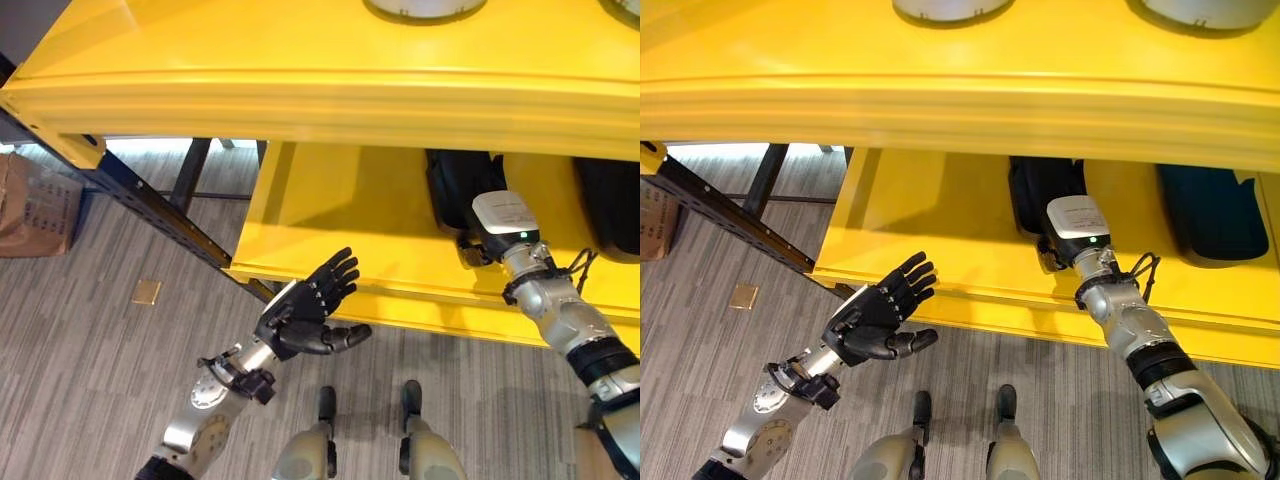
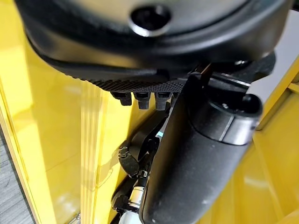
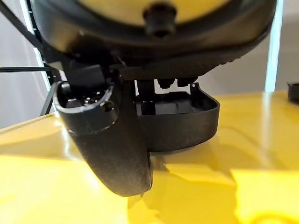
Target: Move parts from the plastic box to the shelf.
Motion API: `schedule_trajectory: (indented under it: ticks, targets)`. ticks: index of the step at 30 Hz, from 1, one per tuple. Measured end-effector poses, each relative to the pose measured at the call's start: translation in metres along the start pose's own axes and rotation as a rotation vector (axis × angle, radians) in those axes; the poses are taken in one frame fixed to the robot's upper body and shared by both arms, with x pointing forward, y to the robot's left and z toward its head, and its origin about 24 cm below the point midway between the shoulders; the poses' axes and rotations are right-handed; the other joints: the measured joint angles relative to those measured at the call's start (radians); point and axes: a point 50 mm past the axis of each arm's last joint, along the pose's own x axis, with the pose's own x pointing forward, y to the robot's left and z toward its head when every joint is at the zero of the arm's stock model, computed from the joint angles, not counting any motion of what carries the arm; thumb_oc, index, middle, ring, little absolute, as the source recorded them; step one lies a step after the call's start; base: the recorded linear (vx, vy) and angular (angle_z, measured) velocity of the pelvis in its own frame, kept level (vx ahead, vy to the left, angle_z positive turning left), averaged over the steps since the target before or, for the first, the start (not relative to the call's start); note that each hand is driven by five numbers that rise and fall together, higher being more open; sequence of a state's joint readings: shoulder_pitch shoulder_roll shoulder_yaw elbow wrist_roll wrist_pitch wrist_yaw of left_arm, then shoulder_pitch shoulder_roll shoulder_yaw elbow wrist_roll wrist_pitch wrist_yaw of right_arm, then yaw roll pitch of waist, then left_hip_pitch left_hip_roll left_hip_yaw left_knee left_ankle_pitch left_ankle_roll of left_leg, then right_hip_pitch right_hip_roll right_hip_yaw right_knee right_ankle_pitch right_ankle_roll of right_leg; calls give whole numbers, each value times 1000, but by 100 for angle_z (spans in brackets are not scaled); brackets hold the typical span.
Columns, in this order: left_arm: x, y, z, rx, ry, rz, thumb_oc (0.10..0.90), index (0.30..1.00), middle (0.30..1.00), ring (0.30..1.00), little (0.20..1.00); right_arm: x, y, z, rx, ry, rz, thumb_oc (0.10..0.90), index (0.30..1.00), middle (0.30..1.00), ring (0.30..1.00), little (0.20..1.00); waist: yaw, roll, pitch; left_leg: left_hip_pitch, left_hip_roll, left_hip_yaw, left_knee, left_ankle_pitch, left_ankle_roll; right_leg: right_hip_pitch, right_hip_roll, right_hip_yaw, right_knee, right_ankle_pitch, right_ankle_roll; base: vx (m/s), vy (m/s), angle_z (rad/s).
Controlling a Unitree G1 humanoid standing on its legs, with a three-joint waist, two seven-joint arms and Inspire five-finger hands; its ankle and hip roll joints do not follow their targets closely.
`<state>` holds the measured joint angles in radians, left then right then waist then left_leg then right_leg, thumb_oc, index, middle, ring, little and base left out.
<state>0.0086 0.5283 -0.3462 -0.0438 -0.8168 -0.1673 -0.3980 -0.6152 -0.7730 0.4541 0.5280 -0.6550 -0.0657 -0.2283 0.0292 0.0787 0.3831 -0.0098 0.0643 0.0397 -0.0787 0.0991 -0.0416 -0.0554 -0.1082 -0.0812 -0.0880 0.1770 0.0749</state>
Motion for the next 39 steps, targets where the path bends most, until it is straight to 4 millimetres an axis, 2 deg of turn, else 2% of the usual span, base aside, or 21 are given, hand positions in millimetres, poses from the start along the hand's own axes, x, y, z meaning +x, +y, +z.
schedule_trajectory:
  ticks: [3, 7, 12, 28, 32, 39]
  targets:
    - [-2, 0, -2, -3, 14, 5, 900, 1000, 1000, 1000, 1000, -7, 12, 0, 47, 8, 96, 900, 1000, 1000, 1000, 1000, 0, -9, -1, 12, 2, 4, 0, -3, -1, 9, 2, 4, 0, -1, -1, 16, -20, -5]
    - [-3, 2, 0, 0, 10, 15, 900, 1000, 1000, 1000, 1000, -13, 21, -3, 119, 37, 140, 900, 1000, 1000, 1000, 1000, -1, -18, -6, 16, 2, 8, 0, -4, -1, 11, 2, 8, 0, -1, -1, 10, -14, -3]
    - [-3, 5, 2, 7, 1, 25, 900, 1000, 1000, 1000, 1000, -12, 20, -4, 161, 68, 129, 900, 1000, 1000, 1000, 1000, -4, -21, -7, 24, 2, 11, 0, -7, 3, 16, 3, 15, 0, 0, -2, 7, -2, -2]
    - [-7, 4, -1, -1, 11, 34, 900, 1000, 1000, 1000, 1000, -18, 25, -6, 118, 80, 83, 900, 1000, 1000, 1000, 1000, -18, -20, -8, 30, 2, 10, 0, -11, 7, 23, 2, 18, 0, 0, -3, 0, 0, 0]
    - [-8, 4, -2, -4, 14, 37, 900, 1000, 1000, 1000, 1000, -17, 24, -3, 140, 72, 73, 900, 1000, 1000, 1000, 1000, -26, -20, -8, 31, 2, 12, 0, -12, 7, 23, 2, 19, 0, 0, -3, 0, 0, 0]
    - [-8, 3, -2, -7, 12, 36, 900, 1000, 1000, 1000, 1000, -19, 17, 12, 277, 40, 13, 900, 1000, 1000, 1000, 1000, -31, -19, -8, 33, 2, 13, 0, -13, 8, 23, 3, 24, 0, 0, -3, 0, 0, 0]
